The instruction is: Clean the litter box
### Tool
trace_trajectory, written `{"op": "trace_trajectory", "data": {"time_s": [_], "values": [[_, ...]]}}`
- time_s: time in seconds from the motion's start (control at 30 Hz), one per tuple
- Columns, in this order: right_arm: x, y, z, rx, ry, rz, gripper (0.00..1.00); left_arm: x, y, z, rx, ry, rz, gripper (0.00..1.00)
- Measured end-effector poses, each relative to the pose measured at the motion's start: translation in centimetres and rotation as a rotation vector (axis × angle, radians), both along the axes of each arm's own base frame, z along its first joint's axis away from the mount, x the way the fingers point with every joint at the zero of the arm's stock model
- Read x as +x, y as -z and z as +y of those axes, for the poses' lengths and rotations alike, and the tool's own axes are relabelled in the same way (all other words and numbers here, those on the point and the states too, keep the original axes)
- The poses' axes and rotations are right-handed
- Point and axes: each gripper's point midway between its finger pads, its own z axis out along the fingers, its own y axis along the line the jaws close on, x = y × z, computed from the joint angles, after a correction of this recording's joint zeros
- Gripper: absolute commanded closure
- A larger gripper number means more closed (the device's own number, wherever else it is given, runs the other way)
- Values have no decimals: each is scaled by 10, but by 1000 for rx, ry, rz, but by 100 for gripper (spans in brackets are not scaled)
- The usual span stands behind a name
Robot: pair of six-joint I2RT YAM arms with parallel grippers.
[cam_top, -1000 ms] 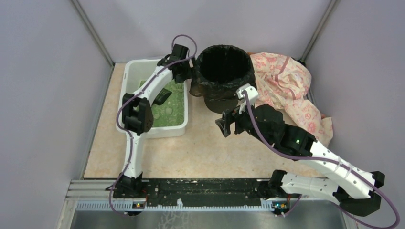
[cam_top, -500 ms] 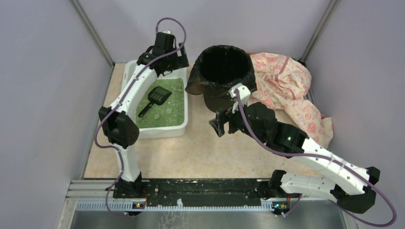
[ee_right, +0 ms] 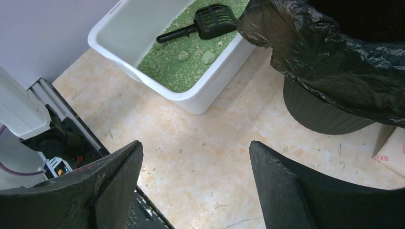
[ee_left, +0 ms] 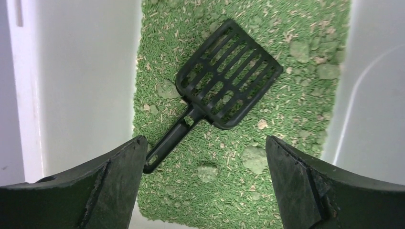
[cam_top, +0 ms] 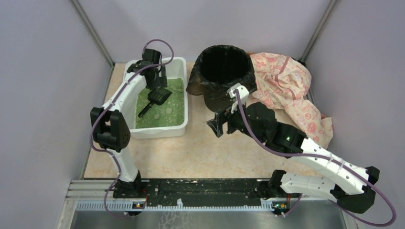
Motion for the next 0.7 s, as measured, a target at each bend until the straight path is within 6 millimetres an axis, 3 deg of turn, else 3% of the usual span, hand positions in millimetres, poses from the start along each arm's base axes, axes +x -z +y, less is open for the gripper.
{"op": "trace_trajectory", "data": {"time_s": [0.13,0.33,0.4,0.7], "values": [[0,-2,2,9,-7,-4,18,5,28,14,5,-34,69,1],[0,10,2,-6,-8,6,18,11,94,43,-68,-94,227,2],[0,13,2,-13,-8,10,18,12,110,47,-117,-105,268,7],[0,14,2,-14,-7,11,18,16,118,18,-350,-21,278,75]]}}
